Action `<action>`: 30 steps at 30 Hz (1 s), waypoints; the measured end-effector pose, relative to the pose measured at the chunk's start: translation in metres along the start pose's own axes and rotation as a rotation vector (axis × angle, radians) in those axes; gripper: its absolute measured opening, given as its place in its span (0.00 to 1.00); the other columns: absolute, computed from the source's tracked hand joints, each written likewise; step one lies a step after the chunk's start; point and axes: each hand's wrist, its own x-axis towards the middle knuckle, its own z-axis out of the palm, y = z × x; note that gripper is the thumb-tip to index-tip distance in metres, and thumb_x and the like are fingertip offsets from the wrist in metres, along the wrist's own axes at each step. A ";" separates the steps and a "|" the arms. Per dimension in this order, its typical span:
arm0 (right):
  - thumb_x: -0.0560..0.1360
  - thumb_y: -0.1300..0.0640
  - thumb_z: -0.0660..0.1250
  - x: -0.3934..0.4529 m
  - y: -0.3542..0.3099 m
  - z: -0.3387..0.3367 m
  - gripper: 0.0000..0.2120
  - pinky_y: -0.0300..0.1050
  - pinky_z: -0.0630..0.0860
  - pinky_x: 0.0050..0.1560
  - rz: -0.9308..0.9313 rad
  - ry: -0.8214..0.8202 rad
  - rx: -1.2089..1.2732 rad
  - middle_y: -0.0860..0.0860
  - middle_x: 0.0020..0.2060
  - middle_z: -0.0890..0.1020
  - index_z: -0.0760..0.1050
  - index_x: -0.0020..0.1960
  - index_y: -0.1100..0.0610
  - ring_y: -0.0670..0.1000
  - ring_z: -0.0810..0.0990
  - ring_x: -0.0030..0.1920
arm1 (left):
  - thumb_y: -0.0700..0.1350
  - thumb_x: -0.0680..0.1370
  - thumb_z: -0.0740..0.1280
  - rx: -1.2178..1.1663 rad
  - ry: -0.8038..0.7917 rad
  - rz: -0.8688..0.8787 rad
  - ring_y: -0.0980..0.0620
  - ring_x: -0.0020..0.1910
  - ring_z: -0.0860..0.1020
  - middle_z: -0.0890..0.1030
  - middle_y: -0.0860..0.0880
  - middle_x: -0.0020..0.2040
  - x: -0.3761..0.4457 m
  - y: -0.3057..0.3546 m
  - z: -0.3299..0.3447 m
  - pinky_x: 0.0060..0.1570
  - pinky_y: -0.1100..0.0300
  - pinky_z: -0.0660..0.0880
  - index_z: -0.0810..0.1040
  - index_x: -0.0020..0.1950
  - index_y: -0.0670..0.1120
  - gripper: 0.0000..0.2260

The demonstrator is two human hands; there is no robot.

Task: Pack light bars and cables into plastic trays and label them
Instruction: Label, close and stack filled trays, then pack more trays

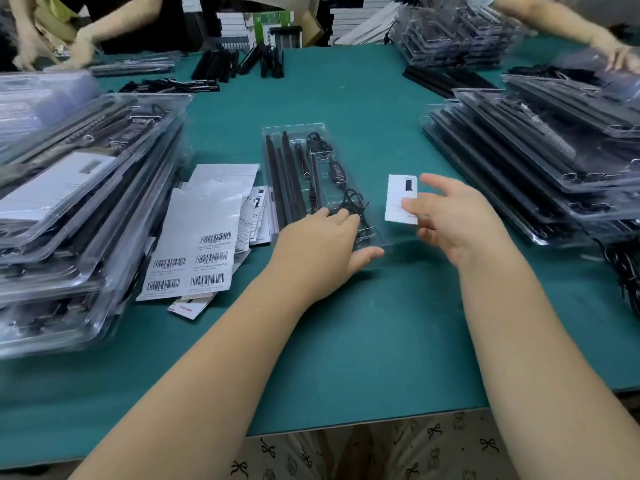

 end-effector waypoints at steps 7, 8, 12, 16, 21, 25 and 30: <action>0.72 0.66 0.68 -0.004 -0.002 -0.008 0.08 0.35 0.73 0.31 0.092 -0.238 -0.154 0.49 0.35 0.82 0.81 0.47 0.56 0.45 0.78 0.31 | 0.54 0.82 0.51 -0.136 0.207 -0.013 0.41 0.49 0.75 0.78 0.44 0.54 -0.003 0.005 -0.001 0.39 0.53 0.62 0.69 0.68 0.41 0.22; 0.72 0.67 0.68 -0.005 -0.002 -0.007 0.09 0.34 0.75 0.32 0.091 -0.300 -0.115 0.49 0.35 0.84 0.81 0.48 0.56 0.45 0.79 0.32 | 0.53 0.83 0.52 -0.124 0.225 0.004 0.40 0.48 0.75 0.78 0.43 0.53 -0.004 0.006 0.000 0.39 0.53 0.61 0.69 0.69 0.41 0.22; 0.71 0.67 0.70 -0.004 0.005 0.005 0.11 0.39 0.78 0.47 0.029 -0.343 -0.152 0.48 0.41 0.84 0.81 0.49 0.55 0.47 0.82 0.43 | 0.51 0.83 0.52 -0.161 0.276 -0.002 0.39 0.46 0.75 0.78 0.43 0.52 -0.004 0.005 0.001 0.38 0.55 0.60 0.70 0.68 0.40 0.21; 0.68 0.63 0.75 -0.002 0.013 0.019 0.17 0.26 0.70 0.33 -0.173 -0.245 -0.239 0.40 0.36 0.83 0.78 0.53 0.49 0.36 0.79 0.34 | 0.47 0.82 0.59 -0.199 0.273 0.017 0.38 0.40 0.77 0.80 0.39 0.48 -0.006 0.007 -0.002 0.33 0.50 0.66 0.74 0.64 0.35 0.18; 0.69 0.59 0.73 0.013 0.024 0.036 0.10 0.36 0.70 0.45 -0.320 -0.049 -0.389 0.43 0.45 0.79 0.77 0.48 0.50 0.43 0.75 0.41 | 0.48 0.79 0.62 -0.163 0.349 0.055 0.42 0.27 0.74 0.78 0.41 0.34 -0.007 0.009 -0.006 0.26 0.59 0.61 0.80 0.50 0.34 0.17; 0.74 0.59 0.66 0.018 0.027 0.038 0.17 0.42 0.70 0.53 -0.401 -0.090 -0.607 0.47 0.55 0.79 0.77 0.62 0.48 0.48 0.75 0.48 | 0.53 0.79 0.50 -0.128 0.278 0.079 0.41 0.37 0.77 0.80 0.41 0.43 -0.007 0.007 -0.003 0.32 0.56 0.60 0.78 0.55 0.35 0.25; 0.74 0.51 0.62 0.016 0.029 0.032 0.07 0.44 0.67 0.39 -0.422 -0.214 -0.626 0.48 0.35 0.75 0.74 0.41 0.53 0.53 0.68 0.44 | 0.53 0.79 0.51 -0.139 0.240 0.073 0.40 0.39 0.77 0.80 0.40 0.44 -0.006 0.007 -0.003 0.31 0.52 0.66 0.77 0.58 0.35 0.25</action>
